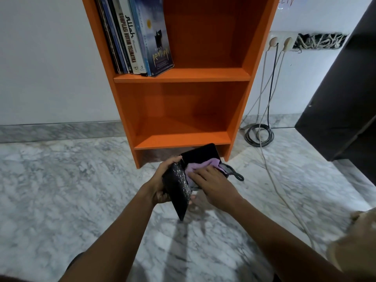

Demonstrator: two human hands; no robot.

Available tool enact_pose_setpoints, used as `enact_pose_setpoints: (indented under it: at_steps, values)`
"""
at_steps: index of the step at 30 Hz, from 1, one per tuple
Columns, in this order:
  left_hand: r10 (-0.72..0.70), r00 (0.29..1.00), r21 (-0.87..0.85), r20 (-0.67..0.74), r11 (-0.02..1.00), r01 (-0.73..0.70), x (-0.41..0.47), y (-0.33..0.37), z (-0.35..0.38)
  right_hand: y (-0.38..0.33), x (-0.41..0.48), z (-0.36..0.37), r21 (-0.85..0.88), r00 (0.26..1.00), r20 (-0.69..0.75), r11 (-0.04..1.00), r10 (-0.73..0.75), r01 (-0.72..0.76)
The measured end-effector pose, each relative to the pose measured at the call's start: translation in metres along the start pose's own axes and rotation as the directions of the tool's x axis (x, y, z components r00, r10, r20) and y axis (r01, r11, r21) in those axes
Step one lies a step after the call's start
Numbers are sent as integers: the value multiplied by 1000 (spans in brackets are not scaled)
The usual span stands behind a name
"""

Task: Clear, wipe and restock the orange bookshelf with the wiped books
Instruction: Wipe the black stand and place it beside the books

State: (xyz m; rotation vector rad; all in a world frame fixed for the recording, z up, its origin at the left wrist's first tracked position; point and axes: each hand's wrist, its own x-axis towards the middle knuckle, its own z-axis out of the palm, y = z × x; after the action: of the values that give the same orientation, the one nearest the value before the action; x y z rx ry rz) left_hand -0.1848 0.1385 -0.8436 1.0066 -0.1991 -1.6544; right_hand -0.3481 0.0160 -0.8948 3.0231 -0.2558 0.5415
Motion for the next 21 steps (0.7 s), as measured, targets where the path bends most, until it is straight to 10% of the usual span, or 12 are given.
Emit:
enact_pose_setpoints:
  at_steps: [5, 10, 15, 21]
  values:
    - [78, 994, -7, -80, 997, -79, 0, 4, -10, 10, -13, 1, 220, 961, 250, 960, 118, -175]
    - [97, 995, -48, -29, 994, -98, -5, 6, -10, 4, -2, -17, 415, 925, -124, 865, 360, -281]
    - [159, 986, -80, 40, 985, -156, -1, 1, 1, -12, 43, -43, 325, 852, -391, 919, 348, -226]
    - [212, 973, -72, 87, 976, -206, -4, 0, 31, -18, 54, -35, 74, 956, -169, 970, 241, -231]
